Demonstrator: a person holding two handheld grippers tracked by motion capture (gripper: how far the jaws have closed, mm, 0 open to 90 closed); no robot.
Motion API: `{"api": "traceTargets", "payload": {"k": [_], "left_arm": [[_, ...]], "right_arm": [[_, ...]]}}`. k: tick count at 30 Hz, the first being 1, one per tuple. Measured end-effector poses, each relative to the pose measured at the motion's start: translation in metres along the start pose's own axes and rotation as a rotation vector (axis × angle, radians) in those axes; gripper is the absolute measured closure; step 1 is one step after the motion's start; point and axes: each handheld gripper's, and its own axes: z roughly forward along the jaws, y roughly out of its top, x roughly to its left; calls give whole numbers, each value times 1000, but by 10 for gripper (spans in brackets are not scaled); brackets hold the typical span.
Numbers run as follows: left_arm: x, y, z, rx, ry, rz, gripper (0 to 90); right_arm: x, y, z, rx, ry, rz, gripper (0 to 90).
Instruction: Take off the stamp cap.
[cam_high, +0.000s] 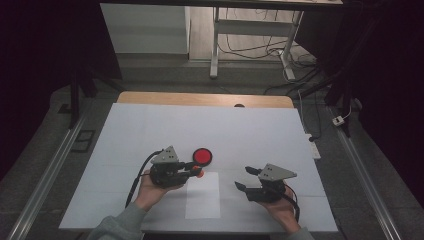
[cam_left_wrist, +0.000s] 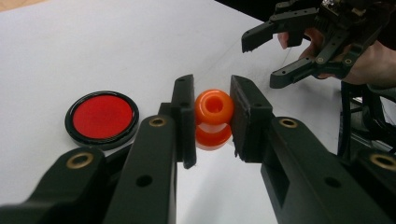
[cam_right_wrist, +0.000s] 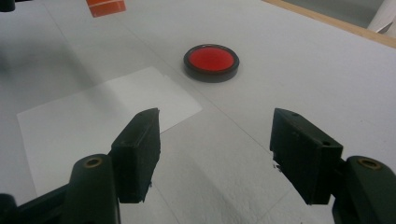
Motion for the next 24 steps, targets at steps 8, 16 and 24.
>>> {"api": "traceTargets", "payload": {"k": [8, 16, 24], "left_arm": [[1, 0, 1, 3, 2, -2, 720], [0, 0, 3, 3, -1, -3, 720], [0, 0, 4, 3, -1, -5, 720]], "right_arm": [[3, 2, 2, -6, 8, -4, 333], [11, 9, 11, -12, 32, -11, 333], [17, 16, 16, -8, 42, -22, 333]]}}
